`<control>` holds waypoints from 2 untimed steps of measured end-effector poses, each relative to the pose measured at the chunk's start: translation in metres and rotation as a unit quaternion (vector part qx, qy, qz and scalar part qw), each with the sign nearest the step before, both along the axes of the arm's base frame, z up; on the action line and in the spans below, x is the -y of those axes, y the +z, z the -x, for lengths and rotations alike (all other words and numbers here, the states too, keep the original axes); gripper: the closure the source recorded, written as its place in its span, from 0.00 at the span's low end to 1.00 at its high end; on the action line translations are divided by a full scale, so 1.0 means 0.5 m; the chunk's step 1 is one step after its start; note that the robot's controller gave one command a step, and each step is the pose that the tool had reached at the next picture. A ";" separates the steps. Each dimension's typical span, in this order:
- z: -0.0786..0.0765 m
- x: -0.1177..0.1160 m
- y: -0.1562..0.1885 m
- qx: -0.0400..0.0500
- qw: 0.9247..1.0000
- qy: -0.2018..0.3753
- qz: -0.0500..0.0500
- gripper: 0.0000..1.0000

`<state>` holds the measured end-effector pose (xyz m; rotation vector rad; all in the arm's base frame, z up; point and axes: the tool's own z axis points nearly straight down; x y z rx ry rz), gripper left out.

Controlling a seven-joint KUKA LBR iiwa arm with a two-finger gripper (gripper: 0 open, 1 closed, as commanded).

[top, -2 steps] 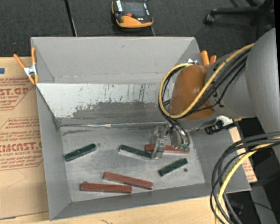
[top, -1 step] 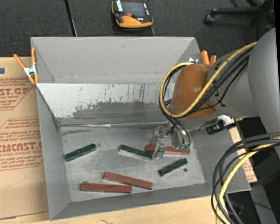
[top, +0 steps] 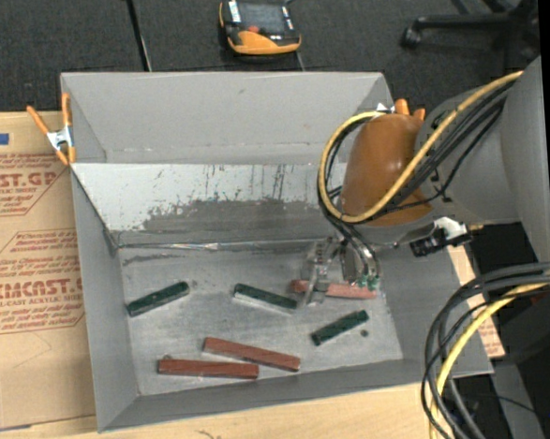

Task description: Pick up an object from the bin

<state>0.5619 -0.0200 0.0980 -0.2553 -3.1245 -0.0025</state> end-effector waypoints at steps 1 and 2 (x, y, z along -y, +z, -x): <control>-0.006 0.000 0.033 0.006 1.000 0.000 0.000 1.00; -0.005 0.000 0.045 0.005 1.000 0.000 0.000 1.00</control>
Offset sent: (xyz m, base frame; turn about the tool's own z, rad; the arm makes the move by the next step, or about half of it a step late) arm 0.0001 -0.0001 0.0139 0.0000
